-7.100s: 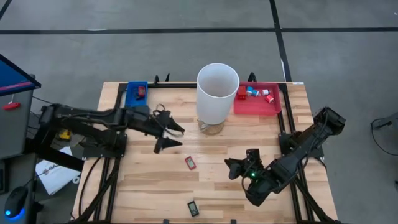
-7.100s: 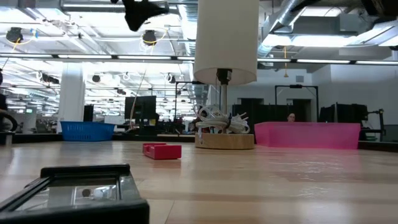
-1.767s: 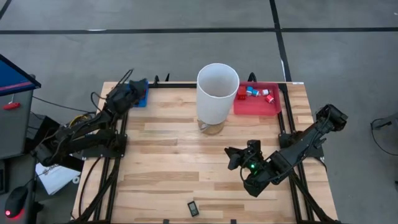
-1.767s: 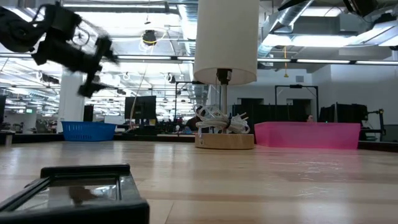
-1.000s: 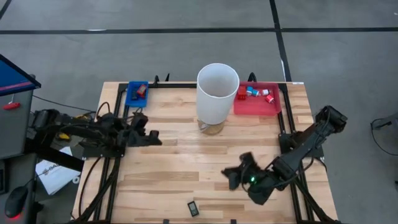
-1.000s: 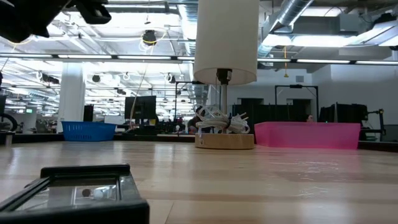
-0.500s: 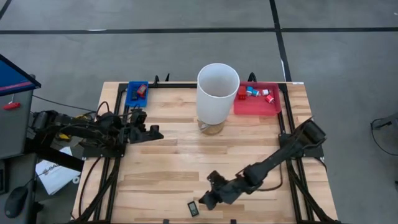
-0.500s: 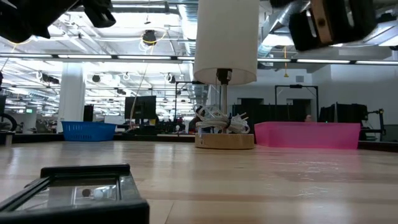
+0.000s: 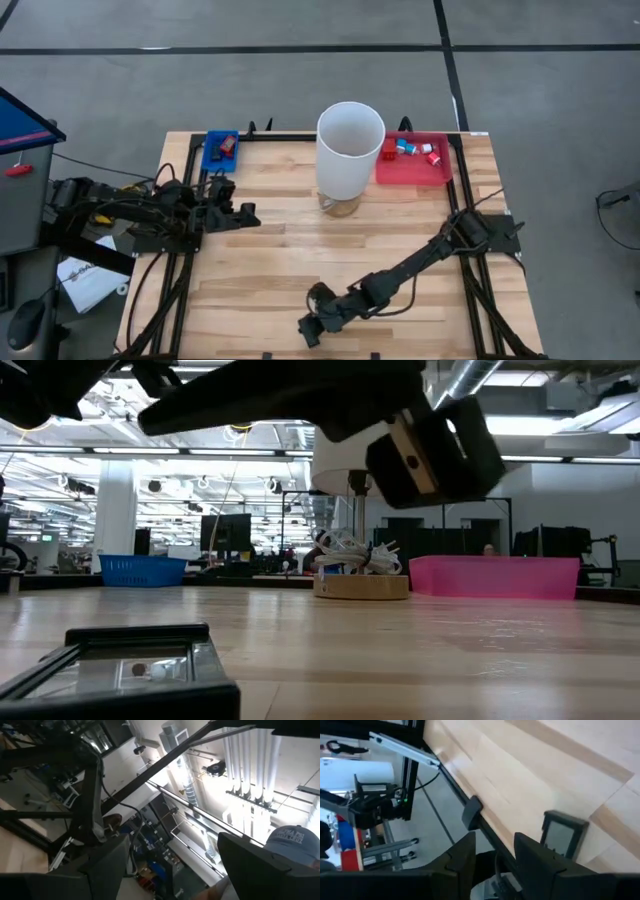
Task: Pick & Place Office items
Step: Put the black digital timer into the blue bin
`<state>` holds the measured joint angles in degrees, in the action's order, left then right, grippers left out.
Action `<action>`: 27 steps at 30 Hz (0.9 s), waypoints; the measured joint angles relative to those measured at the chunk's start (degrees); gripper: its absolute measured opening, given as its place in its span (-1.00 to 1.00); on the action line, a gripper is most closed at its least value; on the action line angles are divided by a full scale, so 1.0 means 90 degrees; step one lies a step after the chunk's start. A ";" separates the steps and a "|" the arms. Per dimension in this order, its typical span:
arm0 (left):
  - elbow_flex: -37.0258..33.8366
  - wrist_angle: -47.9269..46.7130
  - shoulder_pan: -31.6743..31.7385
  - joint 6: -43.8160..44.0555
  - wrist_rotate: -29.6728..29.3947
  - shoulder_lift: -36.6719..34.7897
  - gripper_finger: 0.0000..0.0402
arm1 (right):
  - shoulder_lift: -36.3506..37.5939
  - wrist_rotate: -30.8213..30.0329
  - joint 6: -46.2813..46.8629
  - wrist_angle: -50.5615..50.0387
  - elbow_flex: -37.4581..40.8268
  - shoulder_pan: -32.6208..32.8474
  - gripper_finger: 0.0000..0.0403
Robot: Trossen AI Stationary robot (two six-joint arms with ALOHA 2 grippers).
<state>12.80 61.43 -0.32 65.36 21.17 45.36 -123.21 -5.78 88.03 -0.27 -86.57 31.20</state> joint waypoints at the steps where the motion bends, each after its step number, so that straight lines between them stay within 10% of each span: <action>1: 0.0000 0.0023 0.0000 -0.0001 0.0000 -0.0002 0.50 | -0.0003 0.0008 0.0008 -0.0036 -0.0013 -0.0021 -0.37; 27: 0.0000 0.0085 0.0002 0.0104 0.0289 -0.0002 0.50 | 0.0011 0.0652 0.0388 -0.1568 -0.0026 -0.0208 -0.29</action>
<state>12.80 62.19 -0.30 66.30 23.77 45.34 -123.11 0.09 91.53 -14.38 -86.80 29.32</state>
